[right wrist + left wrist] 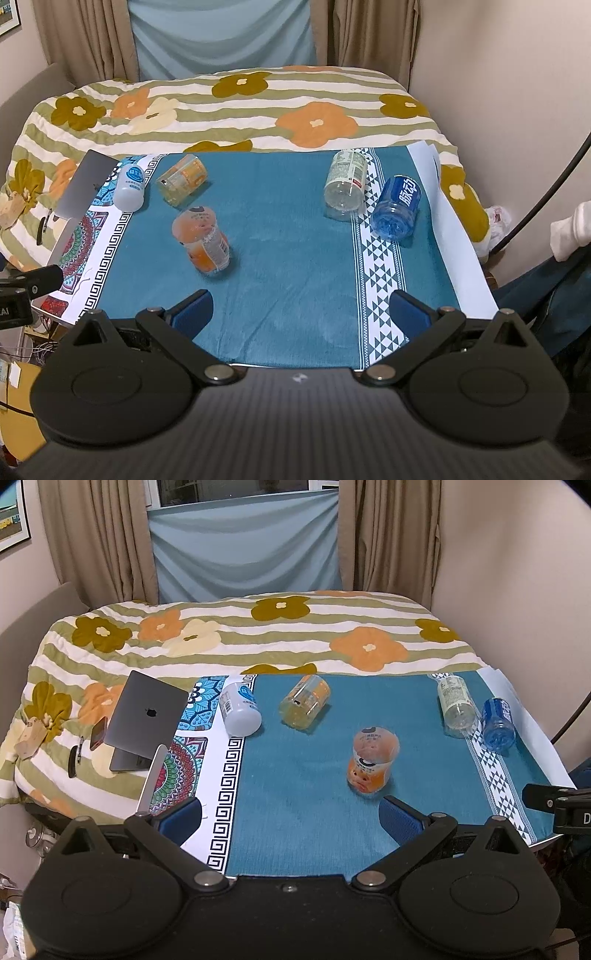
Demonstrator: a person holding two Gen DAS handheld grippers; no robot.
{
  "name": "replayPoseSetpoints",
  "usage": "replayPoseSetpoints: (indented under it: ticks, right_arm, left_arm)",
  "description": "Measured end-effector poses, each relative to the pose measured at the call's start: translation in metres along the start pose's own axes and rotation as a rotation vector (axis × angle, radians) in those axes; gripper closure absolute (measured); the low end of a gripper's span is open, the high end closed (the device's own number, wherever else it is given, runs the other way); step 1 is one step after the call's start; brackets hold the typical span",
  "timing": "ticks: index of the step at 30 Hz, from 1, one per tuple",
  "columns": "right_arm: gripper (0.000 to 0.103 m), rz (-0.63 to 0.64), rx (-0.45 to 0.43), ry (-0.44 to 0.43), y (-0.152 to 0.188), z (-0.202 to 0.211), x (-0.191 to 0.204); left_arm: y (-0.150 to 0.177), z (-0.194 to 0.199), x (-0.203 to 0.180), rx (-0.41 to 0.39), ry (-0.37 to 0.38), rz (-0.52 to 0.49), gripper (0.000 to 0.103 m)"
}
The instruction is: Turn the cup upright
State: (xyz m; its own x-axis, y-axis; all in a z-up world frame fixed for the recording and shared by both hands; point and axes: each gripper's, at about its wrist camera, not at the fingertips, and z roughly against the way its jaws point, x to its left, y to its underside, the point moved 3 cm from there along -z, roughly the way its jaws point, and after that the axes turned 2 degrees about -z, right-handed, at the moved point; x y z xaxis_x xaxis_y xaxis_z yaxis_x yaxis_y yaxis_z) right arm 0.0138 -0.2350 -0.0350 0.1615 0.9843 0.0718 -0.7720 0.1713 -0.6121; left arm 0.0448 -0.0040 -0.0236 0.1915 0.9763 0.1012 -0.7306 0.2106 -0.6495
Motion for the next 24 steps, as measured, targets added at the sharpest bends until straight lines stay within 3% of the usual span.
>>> replayPoseSetpoints:
  ticks: [24]
  right_arm:
    - [0.0, 0.003, -0.001, 0.003, 0.0004, -0.0003, 0.0025]
  left_arm:
    - [0.0007, -0.0014, 0.0034, 0.0, -0.001, 0.003, 0.0]
